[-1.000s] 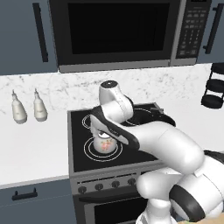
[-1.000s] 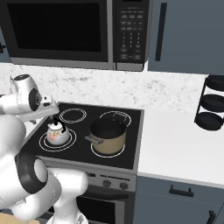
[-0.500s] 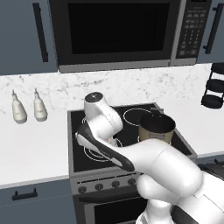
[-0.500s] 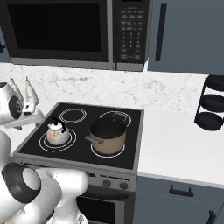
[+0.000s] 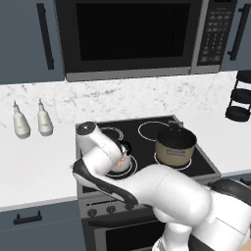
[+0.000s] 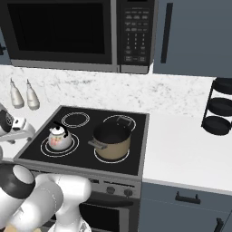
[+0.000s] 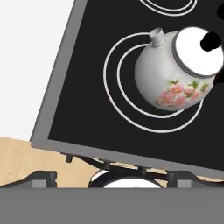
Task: Pick the kettle from the counter and place it on a stove burner. Then turn the burner on.
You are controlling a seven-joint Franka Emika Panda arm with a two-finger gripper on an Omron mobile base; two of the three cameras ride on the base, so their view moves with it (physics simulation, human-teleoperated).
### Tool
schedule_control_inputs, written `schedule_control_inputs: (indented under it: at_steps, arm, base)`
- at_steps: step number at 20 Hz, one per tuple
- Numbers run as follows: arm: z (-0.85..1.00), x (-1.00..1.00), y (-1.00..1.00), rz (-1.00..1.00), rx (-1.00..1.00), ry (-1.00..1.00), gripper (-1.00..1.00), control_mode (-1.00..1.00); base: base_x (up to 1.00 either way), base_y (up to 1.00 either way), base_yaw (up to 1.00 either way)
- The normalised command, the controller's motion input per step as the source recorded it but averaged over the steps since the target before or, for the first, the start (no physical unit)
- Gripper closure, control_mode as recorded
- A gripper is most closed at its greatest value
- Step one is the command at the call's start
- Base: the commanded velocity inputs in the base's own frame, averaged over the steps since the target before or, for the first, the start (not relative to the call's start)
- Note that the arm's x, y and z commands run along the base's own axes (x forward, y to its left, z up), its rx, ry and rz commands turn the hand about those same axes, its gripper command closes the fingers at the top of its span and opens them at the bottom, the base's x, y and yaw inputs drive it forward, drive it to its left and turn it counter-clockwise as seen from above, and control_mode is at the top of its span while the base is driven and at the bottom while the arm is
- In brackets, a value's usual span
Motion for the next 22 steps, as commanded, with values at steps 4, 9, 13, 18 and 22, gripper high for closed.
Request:
schedule_control_inputs:
  at_steps: [4, 9, 13, 18, 22]
  arm:
    - [-0.25, -0.17, 0.07, -0.04, 0.00, -0.10, -1.00, -1.00]
    - [-0.21, -0.17, 0.05, -0.03, 0.00, -0.10, -1.00, -1.00]
    - [-0.17, -0.11, 0.04, -0.02, 0.00, -0.12, -1.00, -1.00]
    - [-0.16, -0.11, 0.00, -0.06, 0.00, -0.20, -1.00, -1.00]
    - [-0.32, -0.07, 0.02, -0.09, 0.00, -0.25, -1.00, -1.00]
  base:
    - [0.00, 0.00, 0.00]
    - [0.00, 0.00, 0.00]
    - [0.00, 0.00, 0.00]
    - [0.00, 0.00, 0.00]
    - [0.00, 0.00, 0.00]
